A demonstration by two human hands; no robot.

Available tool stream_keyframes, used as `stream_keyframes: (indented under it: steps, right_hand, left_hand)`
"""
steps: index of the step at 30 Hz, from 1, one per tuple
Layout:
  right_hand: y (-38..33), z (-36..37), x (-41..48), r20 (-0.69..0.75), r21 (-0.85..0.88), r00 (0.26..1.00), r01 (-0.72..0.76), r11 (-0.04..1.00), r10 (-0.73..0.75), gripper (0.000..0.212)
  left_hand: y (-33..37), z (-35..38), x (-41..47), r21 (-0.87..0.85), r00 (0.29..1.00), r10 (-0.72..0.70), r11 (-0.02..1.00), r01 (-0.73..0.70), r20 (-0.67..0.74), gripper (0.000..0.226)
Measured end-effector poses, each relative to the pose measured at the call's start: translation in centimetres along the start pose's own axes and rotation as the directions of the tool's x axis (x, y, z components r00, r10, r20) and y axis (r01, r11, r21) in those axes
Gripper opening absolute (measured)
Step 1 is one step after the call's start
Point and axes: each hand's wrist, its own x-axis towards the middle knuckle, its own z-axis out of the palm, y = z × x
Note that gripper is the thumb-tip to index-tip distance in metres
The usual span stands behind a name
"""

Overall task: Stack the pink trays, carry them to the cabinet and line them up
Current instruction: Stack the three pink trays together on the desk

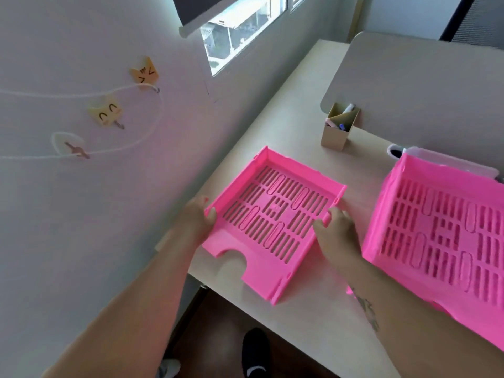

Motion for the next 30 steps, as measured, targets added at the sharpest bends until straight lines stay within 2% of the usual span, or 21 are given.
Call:
stream_keyframes:
  steps: [4,6,9,12,16,20,22,25,26,28,30]
  right_hand:
    - [0.8,2.7,-0.2,-0.058,0.075,0.977,-0.201,0.977,0.205,0.019]
    - [0.9,3.6,-0.1,-0.042,0.084,0.964,-0.26,0.962,0.264,0.005]
    - [0.5,4.2,0.2,-0.056,0.105,0.948,-0.307,0.946,0.314,0.015]
    - [-1.0,3.2,0.8,-0.096,0.158,0.945,-0.296,0.942,0.313,0.021]
    - [-4.2,-1.1,2.8,-0.158,0.175,0.944,-0.262,0.949,0.29,0.001]
    - [-5.9,-6.2,4.4,-0.203,0.185,0.944,-0.224,0.957,0.26,0.019]
    - [-5.8,-8.8,4.7,-0.235,0.197,0.943,-0.19,0.962,0.235,0.022]
    - [-3.9,-13.0,4.3,-0.268,0.26,0.939,-0.145,0.955,0.216,0.03]
    - [-2.9,-14.5,3.9,-0.269,0.261,0.939,-0.144,0.955,0.216,0.027]
    - [-0.3,-17.5,3.1,-0.276,0.279,0.933,-0.153,0.948,0.232,0.041]
    - [2.8,-20.9,2.0,-0.311,0.292,0.92,-0.144,0.946,0.237,0.045]
  left_hand:
    - [-1.4,1.8,2.3,-0.008,0.996,0.011,1.0,-0.01,0.086,0.032]
    - [-2.0,2.4,3.0,0.006,0.994,0.016,1.0,-0.017,0.113,0.026]
    - [-2.6,2.6,4.0,-0.005,0.995,0.023,1.0,-0.023,0.099,0.02]
    - [-1.5,1.0,4.6,-0.068,0.997,0.04,0.997,-0.036,0.06,0.019]
    - [2.1,-3.5,5.6,-0.077,0.989,0.15,0.986,-0.149,0.007,0.021]
    - [6.6,-7.4,5.8,-0.049,0.96,0.265,0.962,-0.27,-0.092,0.033]
    - [9.1,-8.4,5.1,-0.061,0.936,0.317,0.942,-0.329,-0.156,0.038]
    - [13.1,-8.0,3.4,-0.121,0.915,0.343,0.92,-0.373,-0.213,0.032]
    - [14.5,-7.3,2.6,-0.14,0.914,0.343,0.916,-0.377,-0.218,0.03]
    - [17.5,-5.4,0.6,-0.165,0.915,0.342,0.91,-0.379,-0.215,0.021]
    - [20.6,-3.1,-1.9,-0.219,0.911,0.361,0.889,-0.401,-0.201,0.017]
